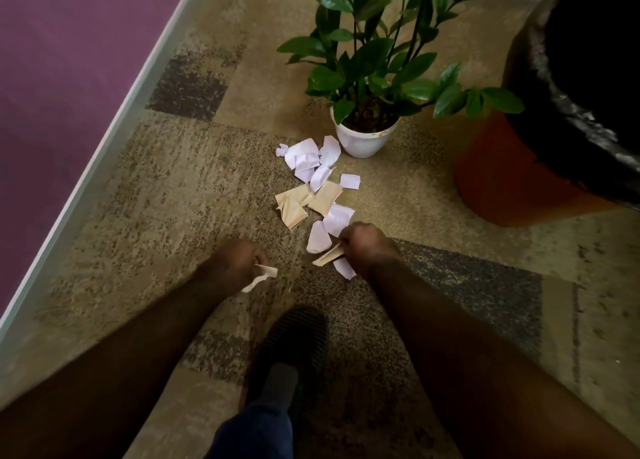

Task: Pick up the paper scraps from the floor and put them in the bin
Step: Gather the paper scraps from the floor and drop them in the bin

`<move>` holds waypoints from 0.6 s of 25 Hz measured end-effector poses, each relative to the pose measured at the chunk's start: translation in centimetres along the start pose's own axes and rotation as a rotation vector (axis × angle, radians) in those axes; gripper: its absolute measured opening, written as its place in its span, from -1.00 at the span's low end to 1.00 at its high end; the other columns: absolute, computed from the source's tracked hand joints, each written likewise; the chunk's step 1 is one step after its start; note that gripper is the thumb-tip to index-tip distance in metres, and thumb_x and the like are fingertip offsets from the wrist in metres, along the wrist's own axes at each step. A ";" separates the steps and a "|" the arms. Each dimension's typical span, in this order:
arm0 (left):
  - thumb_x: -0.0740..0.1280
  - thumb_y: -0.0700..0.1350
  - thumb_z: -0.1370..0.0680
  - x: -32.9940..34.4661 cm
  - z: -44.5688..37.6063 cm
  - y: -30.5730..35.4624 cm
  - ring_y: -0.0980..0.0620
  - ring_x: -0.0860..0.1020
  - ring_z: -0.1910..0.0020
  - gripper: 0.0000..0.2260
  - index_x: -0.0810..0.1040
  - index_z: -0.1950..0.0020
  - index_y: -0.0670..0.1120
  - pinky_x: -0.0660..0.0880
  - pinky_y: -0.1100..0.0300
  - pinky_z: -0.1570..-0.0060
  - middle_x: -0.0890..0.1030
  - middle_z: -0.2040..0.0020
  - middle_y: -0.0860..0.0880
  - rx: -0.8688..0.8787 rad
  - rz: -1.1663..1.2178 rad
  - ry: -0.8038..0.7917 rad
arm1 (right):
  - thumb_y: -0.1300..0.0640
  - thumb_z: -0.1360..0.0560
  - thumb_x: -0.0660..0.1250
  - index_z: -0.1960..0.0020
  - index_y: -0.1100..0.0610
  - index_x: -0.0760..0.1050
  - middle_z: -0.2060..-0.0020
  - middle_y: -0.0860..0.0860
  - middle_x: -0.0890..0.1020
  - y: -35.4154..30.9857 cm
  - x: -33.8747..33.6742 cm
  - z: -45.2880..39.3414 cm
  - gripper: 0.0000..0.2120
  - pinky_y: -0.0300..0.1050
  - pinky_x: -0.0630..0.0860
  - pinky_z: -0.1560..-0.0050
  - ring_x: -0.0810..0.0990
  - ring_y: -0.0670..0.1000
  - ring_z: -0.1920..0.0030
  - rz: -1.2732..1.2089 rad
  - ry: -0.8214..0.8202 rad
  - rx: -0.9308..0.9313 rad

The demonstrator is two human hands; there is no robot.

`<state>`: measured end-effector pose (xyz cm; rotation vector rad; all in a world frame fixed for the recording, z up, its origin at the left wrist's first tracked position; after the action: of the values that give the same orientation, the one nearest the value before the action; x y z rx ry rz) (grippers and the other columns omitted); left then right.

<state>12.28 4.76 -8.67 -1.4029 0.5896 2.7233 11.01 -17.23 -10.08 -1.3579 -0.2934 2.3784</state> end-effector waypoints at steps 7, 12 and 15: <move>0.50 -0.22 -0.38 -5.7 0.1 2.4 0.25 0.51 0.43 -0.86 0.64 0.23 0.02 0.42 0.39 0.46 0.58 0.38 0.11 -0.007 0.216 0.191 | 0.20 -0.54 0.32 -0.05 0.04 0.66 0.05 -0.02 0.69 1.9 -7.6 2.2 -0.82 -0.31 0.44 0.17 0.54 -0.13 0.22 -0.225 0.068 0.015; 0.49 -0.15 -0.42 -15.3 1.8 11.2 0.25 0.54 0.39 -0.90 0.64 0.13 0.02 0.38 0.43 0.47 0.60 0.29 0.13 0.148 0.313 0.378 | 0.18 -0.50 0.40 -0.03 0.09 0.68 0.18 -0.03 0.69 1.0 -19.6 7.1 -0.85 -0.41 0.41 0.38 0.58 -0.13 0.30 -0.252 0.306 -0.109; 0.45 -0.11 -0.45 -21.5 4.4 18.5 0.35 0.51 0.40 -0.93 0.62 0.11 0.03 0.40 0.51 0.48 0.58 0.28 0.15 0.322 0.315 0.500 | 0.18 -0.51 0.38 -0.07 0.07 0.65 0.17 -0.06 0.67 1.6 -27.3 11.3 -0.83 -0.43 0.50 0.26 0.60 -0.17 0.24 -0.339 0.501 -0.146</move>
<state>18.14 -7.62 16.56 -2.0403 1.3037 2.3028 13.41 -30.21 16.37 -1.7540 -0.5100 1.7063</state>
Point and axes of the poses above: each hand's wrist, its own z-axis away from the middle knuckle, its own x-axis out of the palm, y = z × x, the point moved 10 cm from there along -z, towards the middle knuckle
